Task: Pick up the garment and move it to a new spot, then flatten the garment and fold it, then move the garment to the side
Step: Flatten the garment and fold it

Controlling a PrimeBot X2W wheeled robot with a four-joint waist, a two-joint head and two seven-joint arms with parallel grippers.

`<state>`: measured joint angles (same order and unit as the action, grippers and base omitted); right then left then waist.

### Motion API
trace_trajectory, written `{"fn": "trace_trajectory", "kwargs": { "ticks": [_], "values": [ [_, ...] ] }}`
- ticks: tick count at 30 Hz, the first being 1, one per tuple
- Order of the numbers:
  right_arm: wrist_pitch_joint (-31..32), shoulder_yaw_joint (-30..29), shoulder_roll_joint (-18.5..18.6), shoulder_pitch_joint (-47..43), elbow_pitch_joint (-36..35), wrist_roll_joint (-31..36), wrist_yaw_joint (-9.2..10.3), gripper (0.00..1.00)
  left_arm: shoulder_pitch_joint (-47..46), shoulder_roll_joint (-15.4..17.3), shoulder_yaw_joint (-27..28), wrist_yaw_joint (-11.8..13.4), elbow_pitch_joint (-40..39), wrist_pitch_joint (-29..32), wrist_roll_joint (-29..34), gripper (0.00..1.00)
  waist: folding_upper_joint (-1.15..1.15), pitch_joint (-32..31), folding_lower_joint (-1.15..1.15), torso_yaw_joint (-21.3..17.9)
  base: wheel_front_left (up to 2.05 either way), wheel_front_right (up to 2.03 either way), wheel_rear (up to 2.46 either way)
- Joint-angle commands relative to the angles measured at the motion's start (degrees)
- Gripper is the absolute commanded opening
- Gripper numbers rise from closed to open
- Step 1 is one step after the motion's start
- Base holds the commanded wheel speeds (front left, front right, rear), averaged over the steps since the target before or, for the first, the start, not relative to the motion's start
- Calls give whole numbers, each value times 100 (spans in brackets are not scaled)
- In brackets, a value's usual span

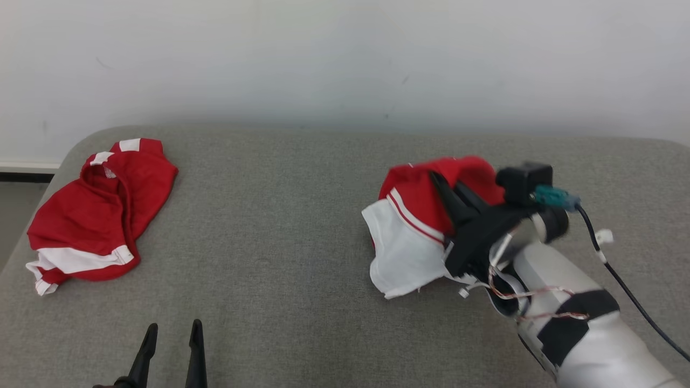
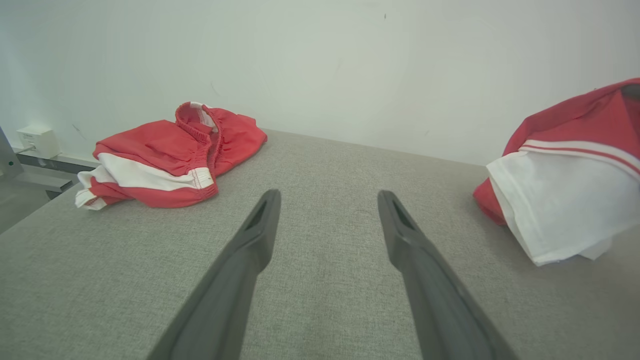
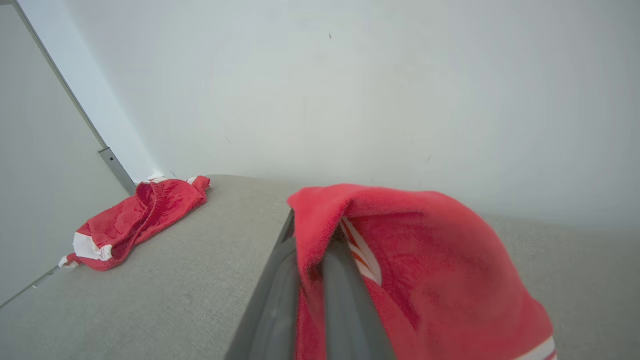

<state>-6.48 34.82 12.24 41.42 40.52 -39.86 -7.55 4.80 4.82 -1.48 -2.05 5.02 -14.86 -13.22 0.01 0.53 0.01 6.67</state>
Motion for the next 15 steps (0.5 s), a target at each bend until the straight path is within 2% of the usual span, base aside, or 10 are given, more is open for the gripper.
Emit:
{"fn": "trace_trajectory", "kwargs": {
  "ticks": [1,6,10,13,15],
  "values": [
    [-126,137,-32,202,-192,-78,12,0,-24,25,20,5,24,-20,-34,100,-1,-70,-1,-61,0,0,0],
    [-513,493,-137,842,-885,-505,12,0,-38,16,57,7,51,-34,-61,100,-1,-130,-1,-164,0,0,0],
    [-769,362,-127,1209,-1152,-672,13,0,-58,2,71,-8,73,-36,-72,100,-1,-148,-1,-228,0,0,0],
    [-843,-15,-119,1173,-946,-628,13,0,-61,-11,69,-20,73,-39,-65,100,-1,-146,-1,-263,0,0,0],
    [-853,-239,-108,958,-454,-545,13,0,-48,-23,63,-33,76,-39,-62,100,-1,-141,-1,-282,0,0,0]
  ]
}}
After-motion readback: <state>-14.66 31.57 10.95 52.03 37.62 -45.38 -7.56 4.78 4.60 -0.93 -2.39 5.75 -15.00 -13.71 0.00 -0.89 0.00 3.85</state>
